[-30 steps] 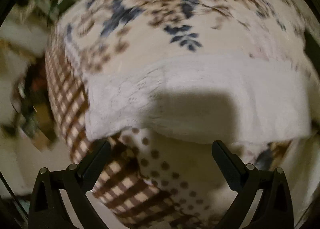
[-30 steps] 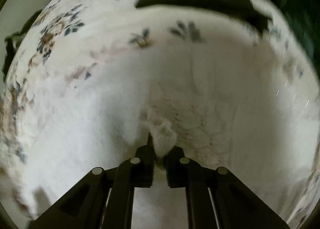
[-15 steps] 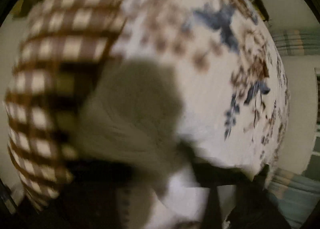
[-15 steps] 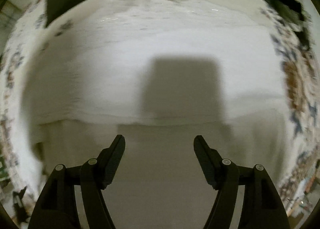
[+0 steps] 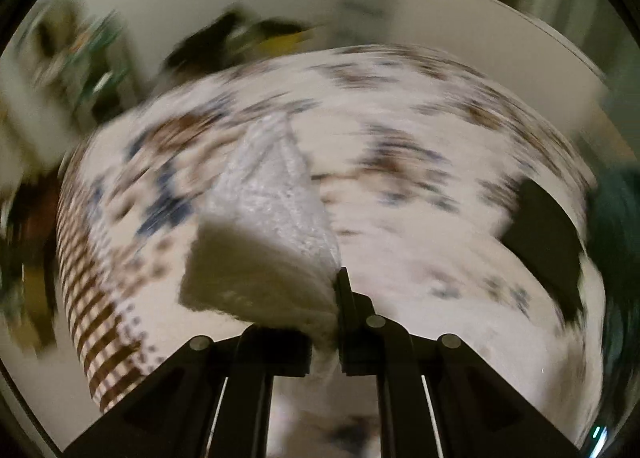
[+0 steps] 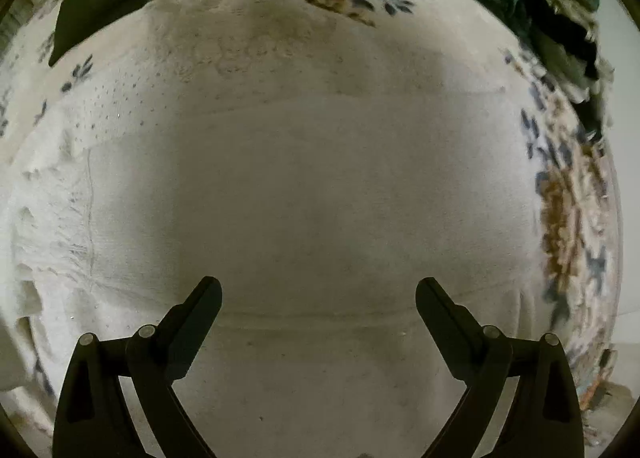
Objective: Fold small clothes
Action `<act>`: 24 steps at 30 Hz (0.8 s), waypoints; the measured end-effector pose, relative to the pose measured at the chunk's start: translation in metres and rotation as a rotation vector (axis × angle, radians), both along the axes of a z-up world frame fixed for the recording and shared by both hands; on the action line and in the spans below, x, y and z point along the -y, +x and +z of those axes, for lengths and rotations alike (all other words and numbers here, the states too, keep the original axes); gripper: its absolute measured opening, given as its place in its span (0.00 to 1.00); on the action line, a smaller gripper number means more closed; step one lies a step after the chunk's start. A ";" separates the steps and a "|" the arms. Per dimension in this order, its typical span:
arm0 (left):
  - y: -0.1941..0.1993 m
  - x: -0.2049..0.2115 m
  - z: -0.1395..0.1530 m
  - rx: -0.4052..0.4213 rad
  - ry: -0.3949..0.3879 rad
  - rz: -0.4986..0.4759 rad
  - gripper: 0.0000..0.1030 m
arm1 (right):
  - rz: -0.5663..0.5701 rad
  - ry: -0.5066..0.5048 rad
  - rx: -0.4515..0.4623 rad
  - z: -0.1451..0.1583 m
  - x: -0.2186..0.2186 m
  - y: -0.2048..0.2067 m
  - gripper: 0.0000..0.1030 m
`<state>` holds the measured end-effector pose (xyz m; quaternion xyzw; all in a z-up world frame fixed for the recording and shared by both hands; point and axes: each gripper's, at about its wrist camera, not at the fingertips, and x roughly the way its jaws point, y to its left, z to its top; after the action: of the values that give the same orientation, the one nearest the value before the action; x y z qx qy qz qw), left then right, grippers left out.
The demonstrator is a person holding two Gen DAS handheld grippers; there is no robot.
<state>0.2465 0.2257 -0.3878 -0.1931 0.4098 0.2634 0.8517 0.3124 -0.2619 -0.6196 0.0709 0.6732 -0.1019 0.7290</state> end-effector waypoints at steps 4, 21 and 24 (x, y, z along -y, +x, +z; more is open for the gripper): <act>0.039 0.127 0.011 -0.006 0.022 -0.249 0.07 | -0.057 0.115 0.010 0.006 0.053 -0.013 0.96; 0.074 0.464 -0.091 -0.283 -0.172 -0.810 0.62 | -0.294 0.256 -0.026 -0.007 0.328 -0.093 0.96; 0.064 0.423 -0.077 -0.276 -0.131 -0.748 0.92 | -0.292 0.322 -0.012 0.001 0.356 -0.101 0.96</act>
<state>0.3100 -0.1977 -0.4650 -0.0475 0.5783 -0.0681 0.8116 0.2112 -0.6181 -0.6187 0.2825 0.6676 -0.0979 0.6819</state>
